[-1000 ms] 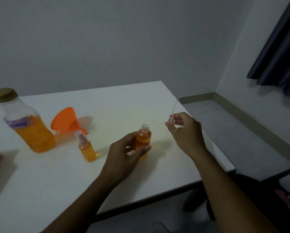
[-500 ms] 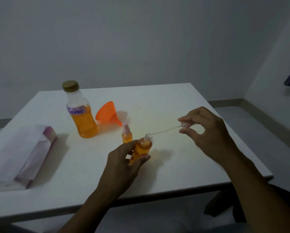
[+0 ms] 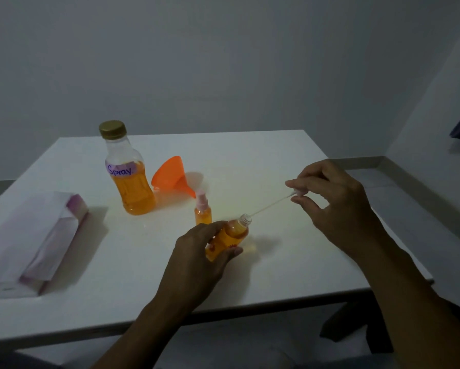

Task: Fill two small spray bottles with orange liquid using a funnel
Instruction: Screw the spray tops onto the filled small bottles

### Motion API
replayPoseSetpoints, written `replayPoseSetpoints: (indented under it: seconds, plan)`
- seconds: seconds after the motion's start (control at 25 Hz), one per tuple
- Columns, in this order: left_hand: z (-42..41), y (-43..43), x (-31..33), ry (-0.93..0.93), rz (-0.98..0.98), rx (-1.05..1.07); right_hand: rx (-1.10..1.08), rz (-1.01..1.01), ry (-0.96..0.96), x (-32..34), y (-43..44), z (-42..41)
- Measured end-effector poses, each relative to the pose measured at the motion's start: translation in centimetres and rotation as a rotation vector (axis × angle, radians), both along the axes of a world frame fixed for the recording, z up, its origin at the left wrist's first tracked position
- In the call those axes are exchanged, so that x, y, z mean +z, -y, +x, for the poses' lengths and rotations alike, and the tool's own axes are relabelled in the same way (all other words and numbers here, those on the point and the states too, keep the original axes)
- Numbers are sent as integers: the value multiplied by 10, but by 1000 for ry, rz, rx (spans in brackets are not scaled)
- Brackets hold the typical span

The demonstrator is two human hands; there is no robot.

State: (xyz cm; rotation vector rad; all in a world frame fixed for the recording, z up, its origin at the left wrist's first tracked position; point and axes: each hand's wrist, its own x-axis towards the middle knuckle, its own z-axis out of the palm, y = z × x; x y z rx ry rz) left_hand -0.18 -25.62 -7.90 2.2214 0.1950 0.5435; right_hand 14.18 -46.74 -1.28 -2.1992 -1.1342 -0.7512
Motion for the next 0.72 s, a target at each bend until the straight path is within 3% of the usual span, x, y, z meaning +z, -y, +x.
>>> replayPoseSetpoints:
  seconds: [0.24,0.52,0.72]
  plan:
    - [6,8,-4,-2,48,22,175,-124,-28,-1,-19,-14]
    - [10,10,-2,29,97,-18,310,-139,-327,-5,-29,-15]
    - [12,9,-7,18,129,-25,181,-62,-599,-5,-29,-19]
